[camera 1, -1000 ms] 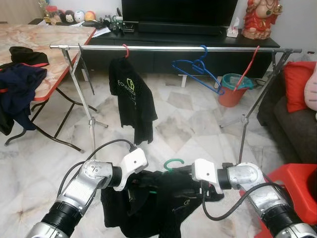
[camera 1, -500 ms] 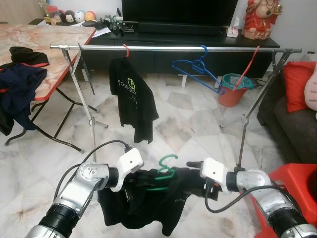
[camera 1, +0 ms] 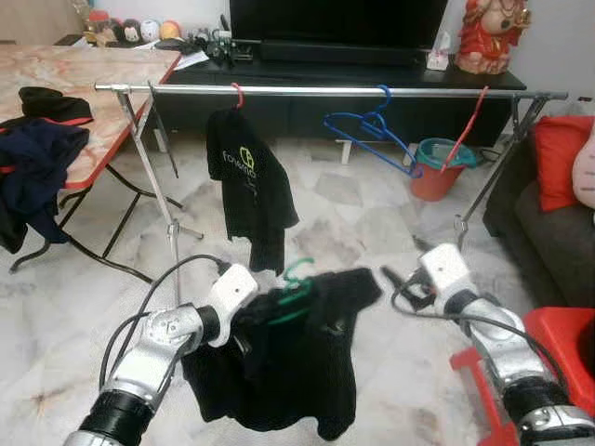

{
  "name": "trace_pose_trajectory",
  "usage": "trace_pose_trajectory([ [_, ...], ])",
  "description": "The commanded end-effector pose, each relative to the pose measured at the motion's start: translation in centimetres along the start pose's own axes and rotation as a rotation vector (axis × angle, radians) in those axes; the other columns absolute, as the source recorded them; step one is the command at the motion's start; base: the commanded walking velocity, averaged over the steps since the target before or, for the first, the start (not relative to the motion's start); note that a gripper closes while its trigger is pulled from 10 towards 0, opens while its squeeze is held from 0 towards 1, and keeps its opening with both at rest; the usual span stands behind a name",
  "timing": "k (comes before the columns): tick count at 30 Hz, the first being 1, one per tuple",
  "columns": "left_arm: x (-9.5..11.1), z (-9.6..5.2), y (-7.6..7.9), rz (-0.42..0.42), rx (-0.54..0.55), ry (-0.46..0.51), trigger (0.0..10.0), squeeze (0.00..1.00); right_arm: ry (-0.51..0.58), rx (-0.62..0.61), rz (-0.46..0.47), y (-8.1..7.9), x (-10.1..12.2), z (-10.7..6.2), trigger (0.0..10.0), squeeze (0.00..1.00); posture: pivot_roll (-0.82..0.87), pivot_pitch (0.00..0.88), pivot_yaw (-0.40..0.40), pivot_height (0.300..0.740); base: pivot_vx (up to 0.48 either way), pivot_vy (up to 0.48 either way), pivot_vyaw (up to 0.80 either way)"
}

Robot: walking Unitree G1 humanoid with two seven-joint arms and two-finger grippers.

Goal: Hang hanger

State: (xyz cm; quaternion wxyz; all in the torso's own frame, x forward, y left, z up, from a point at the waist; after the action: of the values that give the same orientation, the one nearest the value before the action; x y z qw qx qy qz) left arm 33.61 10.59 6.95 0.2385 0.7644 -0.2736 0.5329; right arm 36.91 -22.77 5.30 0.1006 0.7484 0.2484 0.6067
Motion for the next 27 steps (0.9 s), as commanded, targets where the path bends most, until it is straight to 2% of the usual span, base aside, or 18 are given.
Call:
trace_pose_trajectory([
  [1, 1.1, 0.0, -1.1, -0.005, 0.073, 0.06, 10.0, 0.0, -0.077, -0.102, 0.102, 0.7, -2.2, -0.7, 10.0, 0.0, -0.11, 0.0, -0.045, 0.74, 0.0, 0.0, 0.0],
  [5, 1.3, 0.0, -2.1, -0.051, 0.162, 0.11, 10.0, 0.0, -0.224, -0.232, 0.23, 0.1, -6.0, -2.2, 10.0, 0.0, -0.12, 0.0, -0.026, 0.74, 0.0, 0.0, 0.0],
  [6, 1.4, -0.1, -2.7, -0.081, 0.209, 0.13, 10.0, 0.0, -0.287, -0.256, 0.289, -0.8, -7.6, -2.9, 10.0, 0.0, -0.12, 0.0, -0.021, 0.74, 0.0, 0.0, 0.0],
  [9, 1.5, -0.2, -3.4, -0.097, 0.273, 0.165, 10.0, 0.0, -0.354, -0.247, 0.31, -2.7, -9.3, -3.9, 10.0, 0.0, -0.12, 0.0, -0.012, 0.74, 0.0, 0.0, 0.0],
  [10, 1.5, -0.3, -3.7, -0.11, 0.298, 0.178, 10.0, 0.0, -0.385, -0.233, 0.317, -3.7, -10.0, -4.3, 10.0, 0.0, -0.13, 0.0, -0.004, 0.74, 0.0, 0.0, 0.0],
  [11, 1.6, -0.4, -4.0, -0.135, 0.335, 0.206, 10.0, 0.0, -0.444, -0.212, 0.339, -5.4, -11.3, -5.2, 10.0, 0.0, -0.13, 0.0, 0.001, 0.74, 0.0, 0.0, 0.0],
  [12, 1.6, -0.5, -4.1, -0.147, 0.35, 0.219, 10.0, 0.0, -0.471, -0.203, 0.351, -6.3, -11.8, -5.7, 10.0, 0.0, -0.13, 0.0, 0.003, 0.74, 0.0, 0.0, 0.0],
  [17, 1.8, -1.0, -4.9, -0.18, 0.415, 0.264, 10.0, 0.0, -0.602, -0.19, 0.402, -9.4, -14.5, -8.3, 10.0, 0.0, -0.15, 0.0, 0.017, 0.74, 0.0, 0.0, 0.0],
  [22, 1.7, -1.2, -5.4, -0.197, 0.448, 0.283, 10.0, 0.0, -0.664, -0.189, 0.461, -10.8, -15.8, -9.9, 10.0, 0.0, -0.19, 0.0, 0.022, 0.74, 0.0, 0.0, 0.0],
  [24, 1.2, -1.1, -5.5, -0.191, 0.47, 0.261, 10.0, 0.0, -0.692, -0.218, 0.49, -10.7, -16.5, -10.6, 10.0, 0.0, -0.19, 0.0, 0.014, 0.74, 0.0, 0.0, 0.0],
  [27, 0.8, -1.2, -5.7, -0.204, 0.511, 0.26, 10.0, 0.0, -0.713, -0.227, 0.486, -10.5, -17.0, -11.2, 10.0, 0.0, -0.16, 0.0, 0.001, 0.74, 0.0, 0.0, 0.0],
])
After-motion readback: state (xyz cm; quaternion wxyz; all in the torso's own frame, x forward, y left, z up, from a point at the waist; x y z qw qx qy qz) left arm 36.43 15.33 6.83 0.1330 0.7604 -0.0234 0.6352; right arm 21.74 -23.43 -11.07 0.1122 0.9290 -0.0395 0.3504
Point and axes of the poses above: a point about 5 cm out from each wrist's last joint towards the gripper, its own z axis pointing out of the wrist towards the gripper, its own x axis along the axis of the wrist's last joint, y = z × x, the point moved 5 cm from there along z, pointing out of the wrist towards the gripper, and after that the axes turned 14 degrees about -z, right-handed, at the moved point
